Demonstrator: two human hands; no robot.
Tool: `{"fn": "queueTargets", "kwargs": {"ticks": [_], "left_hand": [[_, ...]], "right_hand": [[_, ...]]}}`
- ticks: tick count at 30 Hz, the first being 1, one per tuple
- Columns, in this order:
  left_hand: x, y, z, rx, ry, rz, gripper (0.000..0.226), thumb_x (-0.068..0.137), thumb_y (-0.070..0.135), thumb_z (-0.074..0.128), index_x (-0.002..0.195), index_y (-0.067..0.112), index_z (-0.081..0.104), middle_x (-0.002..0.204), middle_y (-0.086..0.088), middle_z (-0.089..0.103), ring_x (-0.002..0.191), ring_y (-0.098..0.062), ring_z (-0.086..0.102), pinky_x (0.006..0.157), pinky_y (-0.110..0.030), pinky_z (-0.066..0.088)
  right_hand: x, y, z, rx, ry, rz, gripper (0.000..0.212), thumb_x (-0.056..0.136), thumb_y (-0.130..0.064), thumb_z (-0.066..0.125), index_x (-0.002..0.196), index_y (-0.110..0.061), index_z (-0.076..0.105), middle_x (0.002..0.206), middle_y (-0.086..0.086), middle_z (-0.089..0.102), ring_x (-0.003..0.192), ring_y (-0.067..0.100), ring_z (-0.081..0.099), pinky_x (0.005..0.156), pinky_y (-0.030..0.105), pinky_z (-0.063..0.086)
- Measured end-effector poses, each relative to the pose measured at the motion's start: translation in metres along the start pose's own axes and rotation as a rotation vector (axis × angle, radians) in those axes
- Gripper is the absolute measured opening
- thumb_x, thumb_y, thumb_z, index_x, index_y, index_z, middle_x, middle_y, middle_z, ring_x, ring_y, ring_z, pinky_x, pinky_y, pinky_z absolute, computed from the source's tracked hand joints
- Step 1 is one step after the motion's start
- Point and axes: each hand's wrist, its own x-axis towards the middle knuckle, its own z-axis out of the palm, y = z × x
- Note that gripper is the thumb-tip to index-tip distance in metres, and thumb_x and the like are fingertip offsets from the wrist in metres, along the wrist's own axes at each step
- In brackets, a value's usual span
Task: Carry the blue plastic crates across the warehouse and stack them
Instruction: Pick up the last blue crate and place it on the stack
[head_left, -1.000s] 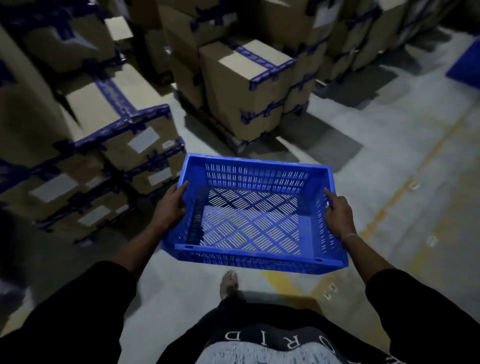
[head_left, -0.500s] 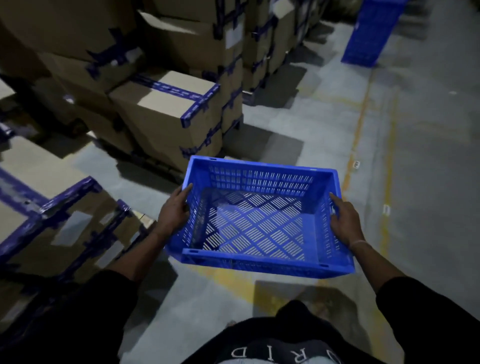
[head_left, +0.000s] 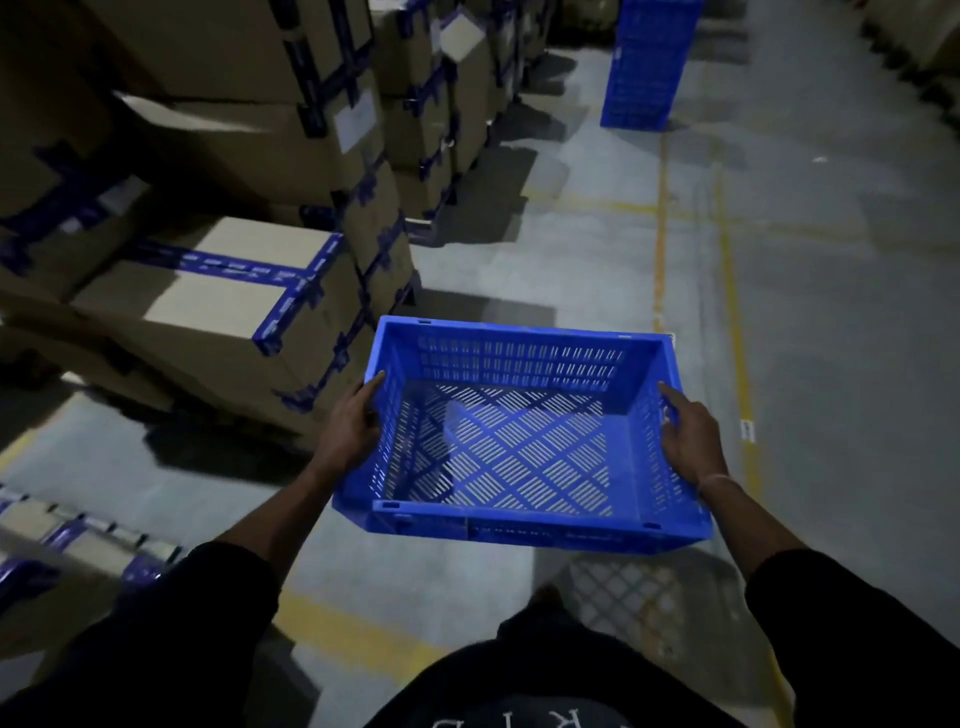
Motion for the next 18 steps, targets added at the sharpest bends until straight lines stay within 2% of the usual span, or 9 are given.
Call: {"fn": "queueTargets", "kwargs": {"ticks": [6, 13, 18], "left_hand": [[0.135, 0.029, 0.018, -0.001, 0.013, 0.027, 0.070, 0.088, -0.001, 0.056, 0.153, 0.022, 0.043, 0.146, -0.011, 0.049, 0.119, -0.032, 0.058, 0.089, -0.038, 0.047], [0.286, 0.057, 0.042, -0.003, 0.007, 0.061, 0.068, 0.089, 0.002, 0.056, 0.152, 0.023, 0.043, 0.142, -0.008, 0.051, 0.114, -0.031, 0.059, 0.085, -0.043, 0.053], [0.416, 0.061, 0.074, -0.045, -0.048, 0.066, 0.069, 0.087, 0.006, 0.058, 0.152, 0.026, 0.042, 0.148, -0.008, 0.049, 0.121, -0.031, 0.059, 0.094, -0.047, 0.053]], "right_hand": [[0.123, -0.001, -0.024, 0.028, 0.002, 0.020, 0.057, 0.095, -0.006, 0.048, 0.147, -0.027, 0.042, 0.121, 0.018, 0.058, 0.103, 0.038, 0.059, 0.092, 0.042, 0.048], [0.255, -0.015, -0.053, -0.009, 0.040, 0.058, 0.055, 0.096, -0.005, 0.048, 0.147, -0.024, 0.043, 0.120, 0.019, 0.055, 0.105, 0.038, 0.057, 0.091, 0.040, 0.047], [0.360, -0.019, -0.055, -0.014, 0.073, 0.079, 0.054, 0.096, -0.006, 0.048, 0.147, -0.024, 0.043, 0.127, 0.019, 0.055, 0.111, 0.039, 0.057, 0.095, 0.042, 0.047]]}}
